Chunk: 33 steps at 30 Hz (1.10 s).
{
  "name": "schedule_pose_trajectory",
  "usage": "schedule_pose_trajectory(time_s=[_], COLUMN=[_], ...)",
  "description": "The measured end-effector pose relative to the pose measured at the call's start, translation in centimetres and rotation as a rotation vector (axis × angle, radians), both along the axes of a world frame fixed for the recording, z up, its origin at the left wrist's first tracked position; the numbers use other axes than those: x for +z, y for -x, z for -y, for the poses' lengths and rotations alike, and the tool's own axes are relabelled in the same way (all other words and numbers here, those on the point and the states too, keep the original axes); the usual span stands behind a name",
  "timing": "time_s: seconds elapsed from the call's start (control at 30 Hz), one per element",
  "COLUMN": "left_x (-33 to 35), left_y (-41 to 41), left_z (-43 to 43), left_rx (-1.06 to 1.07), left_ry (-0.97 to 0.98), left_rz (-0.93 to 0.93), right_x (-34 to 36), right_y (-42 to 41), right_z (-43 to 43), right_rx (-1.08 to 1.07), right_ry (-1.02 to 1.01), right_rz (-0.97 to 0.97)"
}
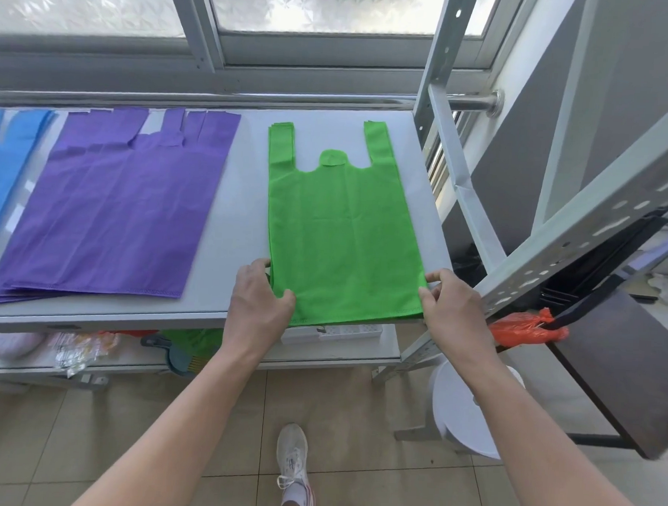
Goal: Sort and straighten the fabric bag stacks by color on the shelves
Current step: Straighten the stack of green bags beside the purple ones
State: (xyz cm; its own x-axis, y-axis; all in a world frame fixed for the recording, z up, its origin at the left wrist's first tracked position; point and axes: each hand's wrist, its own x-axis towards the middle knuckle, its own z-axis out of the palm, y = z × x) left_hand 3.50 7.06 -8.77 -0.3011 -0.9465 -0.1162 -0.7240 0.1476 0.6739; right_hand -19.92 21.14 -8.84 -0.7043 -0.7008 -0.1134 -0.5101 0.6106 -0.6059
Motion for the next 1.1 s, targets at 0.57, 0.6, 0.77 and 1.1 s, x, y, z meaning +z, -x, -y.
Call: schedule_pose_trajectory(time_s=[0.57, 0.6, 0.77, 1.1], left_x=[-1.7, -1.6, -1.0, -1.6], left_y=[0.0, 0.0, 0.4, 0.6], left_z=[-0.5, -0.5, -1.2, -2.9], left_rx=[0.126, 0.12, 0.108, -0.048], left_ry=[0.167, 0.167, 0.163, 0.331], left_rz=[-0.179, -0.152, -0.062, 0.216], right_x=[-0.2, -0.3, -0.4, -0.9], right_y=[0.2, 0.2, -0.1, -1.0], right_z=[0.0, -0.1, -0.1, -0.5], right_rx=[0.058, 0.068, 0.137, 0.229], right_ry=[-0.004, -0.011, -0.044, -0.097], right_rz=[-0.015, -0.018, -0.077, -0.324])
